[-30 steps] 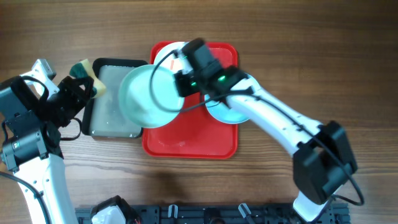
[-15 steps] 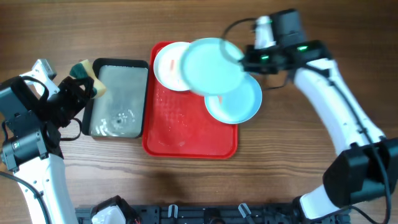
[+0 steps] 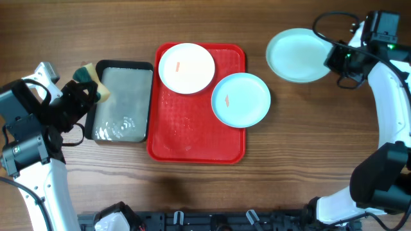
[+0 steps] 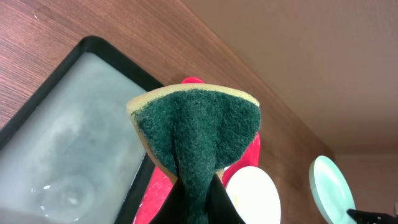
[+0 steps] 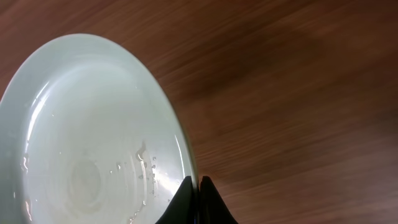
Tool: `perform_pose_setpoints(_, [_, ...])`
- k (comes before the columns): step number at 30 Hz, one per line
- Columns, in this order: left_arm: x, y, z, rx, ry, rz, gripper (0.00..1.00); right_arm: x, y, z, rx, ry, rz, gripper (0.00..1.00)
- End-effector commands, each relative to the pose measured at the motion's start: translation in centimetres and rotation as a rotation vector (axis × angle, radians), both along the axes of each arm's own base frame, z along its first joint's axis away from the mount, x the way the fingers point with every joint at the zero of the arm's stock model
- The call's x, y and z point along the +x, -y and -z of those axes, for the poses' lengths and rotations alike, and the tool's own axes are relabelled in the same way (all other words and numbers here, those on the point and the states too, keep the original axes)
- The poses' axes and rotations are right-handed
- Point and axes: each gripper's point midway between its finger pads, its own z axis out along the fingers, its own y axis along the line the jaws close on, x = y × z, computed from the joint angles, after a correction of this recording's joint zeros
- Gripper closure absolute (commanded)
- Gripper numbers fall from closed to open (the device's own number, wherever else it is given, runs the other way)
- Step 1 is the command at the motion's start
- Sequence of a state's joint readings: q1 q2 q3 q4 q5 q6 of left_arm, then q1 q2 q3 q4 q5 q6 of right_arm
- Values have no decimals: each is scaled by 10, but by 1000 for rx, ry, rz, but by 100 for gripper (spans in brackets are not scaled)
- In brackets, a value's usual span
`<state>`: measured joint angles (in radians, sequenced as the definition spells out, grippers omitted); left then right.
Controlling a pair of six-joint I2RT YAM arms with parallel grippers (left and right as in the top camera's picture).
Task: Clean dirty plates on tray and stack at the side
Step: 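Carry the light-blue plate right past the red tray with the right gripper, then lower the plate onto the table right of the red tray and release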
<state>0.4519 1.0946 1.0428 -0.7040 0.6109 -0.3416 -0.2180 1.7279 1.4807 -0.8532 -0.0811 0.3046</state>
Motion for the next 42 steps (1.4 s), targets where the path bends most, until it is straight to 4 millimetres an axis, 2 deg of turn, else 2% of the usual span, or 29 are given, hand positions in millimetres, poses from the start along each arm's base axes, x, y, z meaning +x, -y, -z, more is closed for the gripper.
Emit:
perform_pose_setpoints(1, [0,-2,-11,35,34,8,96,-6,28,4,-143,-42,60,96])
perform_pose_setpoints(5, [0,-2,-11,35,34,7,96,-4,30,28,-146,-98,41,96])
perform_pose_setpoints(9, [0,-2,-11,35,34,8,96,1,30,69,-140,-179,-7,96])
perform_pose_setpoints(11, [0,-2,-11,35,34,8,96,4,23,86,-110,-199,-59,96])
perform_pose_setpoints(14, [0,-2,-11,35,34,8,96,13,3,113,-17,-200,-177,96])
perform_pose_setpoints(19, [0,-2,-11,35,34,8,96,20,-17,139,89,-195,-263,96])
perform_pose_setpoints(21, [0,-2,-11,35,34,8,96,19,-21,144,101,-200,-288,96])
perform_pose_setpoints(37, [-2,-1,-8,47,24,22,96,19,-67,145,43,-219,-462,94])
perform_pose_setpoints(40, [-2,-1,-8,48,24,22,96,18,-74,145,43,-224,-479,88])
perform_pose_setpoints(42, [-2,-1,-8,48,24,22,96,20,-76,144,40,-220,-485,78])
